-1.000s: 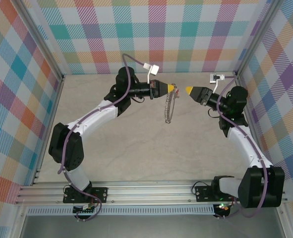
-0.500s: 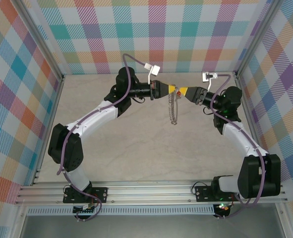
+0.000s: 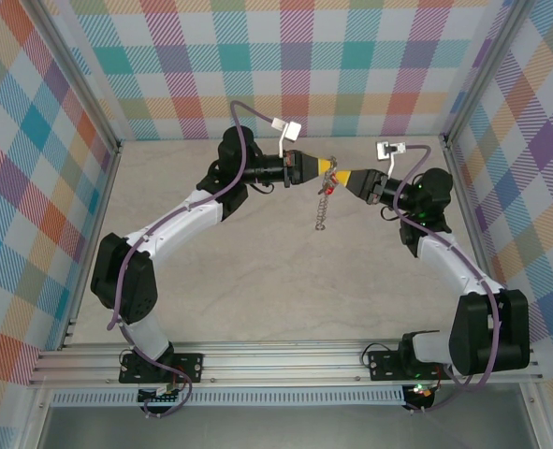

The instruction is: Put the keys on the keyring

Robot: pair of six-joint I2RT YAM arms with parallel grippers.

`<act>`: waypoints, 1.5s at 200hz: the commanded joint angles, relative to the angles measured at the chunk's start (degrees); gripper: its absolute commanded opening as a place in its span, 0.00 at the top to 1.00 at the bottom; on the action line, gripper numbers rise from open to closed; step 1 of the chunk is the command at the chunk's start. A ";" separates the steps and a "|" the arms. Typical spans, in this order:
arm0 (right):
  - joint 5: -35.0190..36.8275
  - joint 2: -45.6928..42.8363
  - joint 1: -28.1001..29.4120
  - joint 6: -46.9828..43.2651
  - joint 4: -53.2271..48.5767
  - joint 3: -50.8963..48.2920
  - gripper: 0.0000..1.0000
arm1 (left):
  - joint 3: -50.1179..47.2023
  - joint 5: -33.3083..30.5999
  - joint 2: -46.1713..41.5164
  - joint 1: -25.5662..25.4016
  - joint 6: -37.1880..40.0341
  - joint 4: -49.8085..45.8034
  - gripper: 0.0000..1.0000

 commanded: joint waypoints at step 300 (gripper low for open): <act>17.43 -8.03 -3.27 -0.62 -11.26 2.35 0.41 | -9.83 -16.40 -3.19 -2.78 -18.12 25.53 1.00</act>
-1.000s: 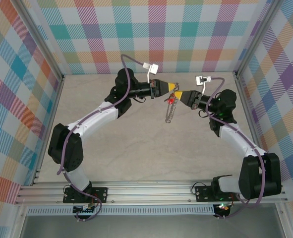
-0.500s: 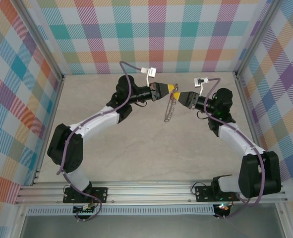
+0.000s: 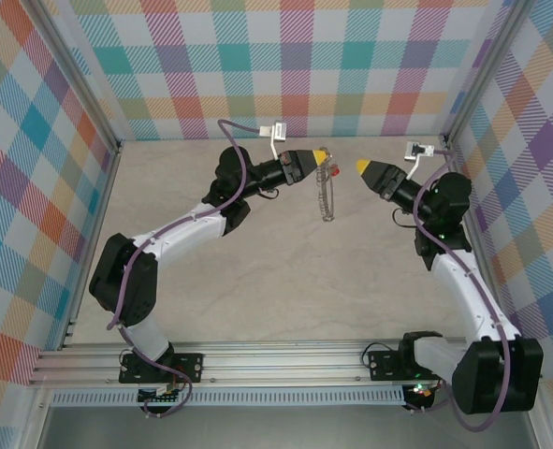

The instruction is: Put the keys on the keyring

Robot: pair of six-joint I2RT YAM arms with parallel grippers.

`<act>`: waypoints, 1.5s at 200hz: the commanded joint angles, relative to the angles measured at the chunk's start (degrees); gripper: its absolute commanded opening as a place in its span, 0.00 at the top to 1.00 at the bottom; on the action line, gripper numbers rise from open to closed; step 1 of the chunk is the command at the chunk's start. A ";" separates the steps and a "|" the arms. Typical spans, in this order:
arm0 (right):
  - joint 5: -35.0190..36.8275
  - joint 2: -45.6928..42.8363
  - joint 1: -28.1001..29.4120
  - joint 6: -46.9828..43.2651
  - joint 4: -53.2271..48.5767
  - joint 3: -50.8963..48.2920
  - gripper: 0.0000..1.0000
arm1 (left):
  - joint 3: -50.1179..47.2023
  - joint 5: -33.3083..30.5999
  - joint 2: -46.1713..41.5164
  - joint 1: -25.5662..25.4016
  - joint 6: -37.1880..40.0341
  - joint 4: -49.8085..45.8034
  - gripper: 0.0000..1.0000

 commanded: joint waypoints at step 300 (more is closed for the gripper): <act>-0.04 4.69 10.89 4.27 15.65 -0.75 0.82 | 3.66 0.32 -0.09 -2.43 -2.02 6.17 1.00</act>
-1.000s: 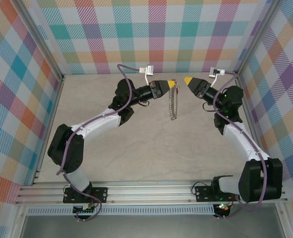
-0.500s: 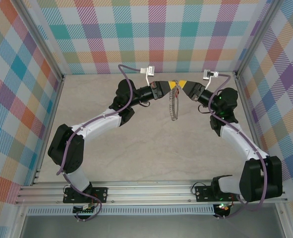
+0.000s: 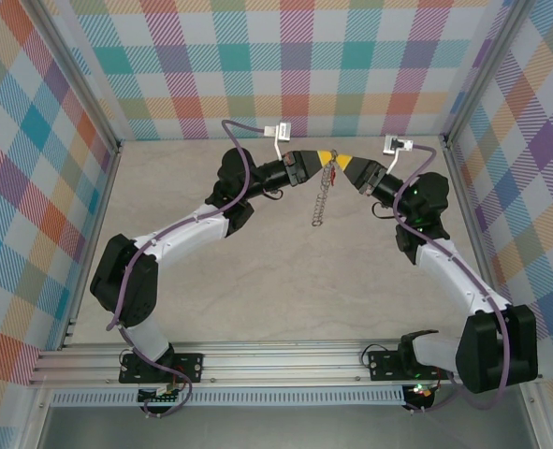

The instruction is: Put the keys on the keyring

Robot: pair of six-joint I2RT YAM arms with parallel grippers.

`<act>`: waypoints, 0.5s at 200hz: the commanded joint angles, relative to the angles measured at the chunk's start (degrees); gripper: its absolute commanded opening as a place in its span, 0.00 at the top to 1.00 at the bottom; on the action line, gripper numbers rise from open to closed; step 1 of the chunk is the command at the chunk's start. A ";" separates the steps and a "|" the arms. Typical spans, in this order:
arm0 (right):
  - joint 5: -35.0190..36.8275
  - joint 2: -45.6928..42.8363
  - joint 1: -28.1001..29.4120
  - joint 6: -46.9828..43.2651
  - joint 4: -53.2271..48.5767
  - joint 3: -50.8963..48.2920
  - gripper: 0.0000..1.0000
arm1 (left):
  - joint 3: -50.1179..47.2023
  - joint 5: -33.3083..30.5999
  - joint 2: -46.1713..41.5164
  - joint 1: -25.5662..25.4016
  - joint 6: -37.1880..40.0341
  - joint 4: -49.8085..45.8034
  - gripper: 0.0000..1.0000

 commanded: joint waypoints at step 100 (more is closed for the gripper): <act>-2.92 -1.46 1.87 -2.18 -0.37 1.23 0.54 | 2.65 0.55 -0.77 -0.85 -0.30 4.83 1.00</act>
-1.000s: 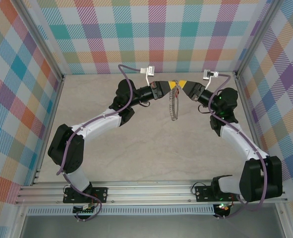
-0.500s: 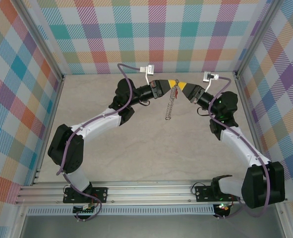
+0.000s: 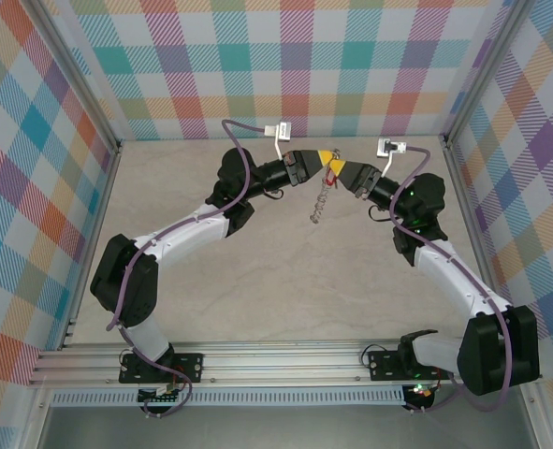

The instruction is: Put the keys on the keyring

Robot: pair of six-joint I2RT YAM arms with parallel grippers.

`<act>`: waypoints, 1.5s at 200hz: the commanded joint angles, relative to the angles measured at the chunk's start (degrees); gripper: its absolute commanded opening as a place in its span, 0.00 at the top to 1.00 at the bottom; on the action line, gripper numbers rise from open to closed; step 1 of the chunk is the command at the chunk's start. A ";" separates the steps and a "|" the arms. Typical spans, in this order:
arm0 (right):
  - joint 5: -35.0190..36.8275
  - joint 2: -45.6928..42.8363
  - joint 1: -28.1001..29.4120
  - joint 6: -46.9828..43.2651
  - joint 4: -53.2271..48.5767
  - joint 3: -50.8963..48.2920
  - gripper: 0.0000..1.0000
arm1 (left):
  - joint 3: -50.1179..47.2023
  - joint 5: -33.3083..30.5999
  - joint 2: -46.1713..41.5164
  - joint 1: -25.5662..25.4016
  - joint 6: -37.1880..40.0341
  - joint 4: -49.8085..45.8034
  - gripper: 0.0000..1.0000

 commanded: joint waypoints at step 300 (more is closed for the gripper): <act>-5.12 -3.68 -3.39 -5.05 -6.13 3.12 0.79 | 4.14 3.75 -0.83 -0.91 0.24 4.18 1.00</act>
